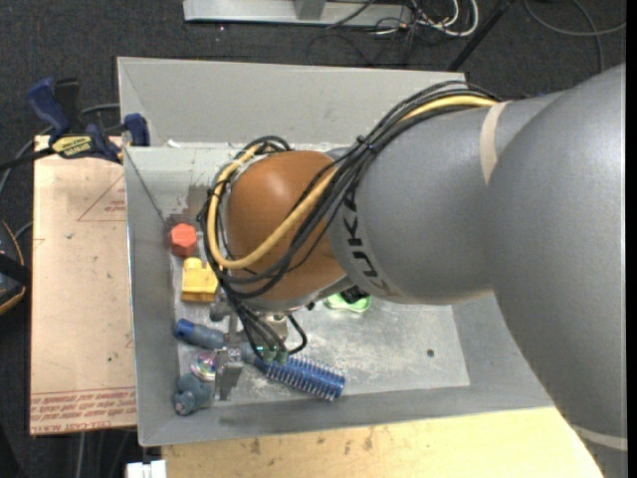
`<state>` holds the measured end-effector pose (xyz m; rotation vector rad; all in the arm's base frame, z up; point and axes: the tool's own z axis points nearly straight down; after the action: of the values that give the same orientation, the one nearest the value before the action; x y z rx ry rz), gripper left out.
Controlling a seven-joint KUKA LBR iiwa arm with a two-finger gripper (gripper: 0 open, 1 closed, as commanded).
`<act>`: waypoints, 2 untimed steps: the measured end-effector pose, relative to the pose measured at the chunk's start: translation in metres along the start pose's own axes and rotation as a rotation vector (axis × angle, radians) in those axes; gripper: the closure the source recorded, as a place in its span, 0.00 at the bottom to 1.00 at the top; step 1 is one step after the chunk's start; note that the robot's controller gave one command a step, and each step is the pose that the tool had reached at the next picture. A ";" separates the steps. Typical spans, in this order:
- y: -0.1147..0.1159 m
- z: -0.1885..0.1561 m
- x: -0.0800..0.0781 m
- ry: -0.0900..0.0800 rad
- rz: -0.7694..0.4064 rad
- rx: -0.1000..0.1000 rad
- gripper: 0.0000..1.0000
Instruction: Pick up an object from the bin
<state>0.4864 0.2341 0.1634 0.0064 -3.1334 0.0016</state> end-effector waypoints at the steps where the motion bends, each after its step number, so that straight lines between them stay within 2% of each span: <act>1: -0.064 0.089 -0.002 -0.009 0.331 -0.005 0.00; 2: -0.064 0.087 -0.004 -0.013 0.333 -0.006 1.00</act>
Offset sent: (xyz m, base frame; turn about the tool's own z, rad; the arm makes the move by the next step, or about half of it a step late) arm 0.0011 -0.0647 -0.0888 0.3323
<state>0.4896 0.1702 0.0765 -0.5149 -3.1045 -0.0065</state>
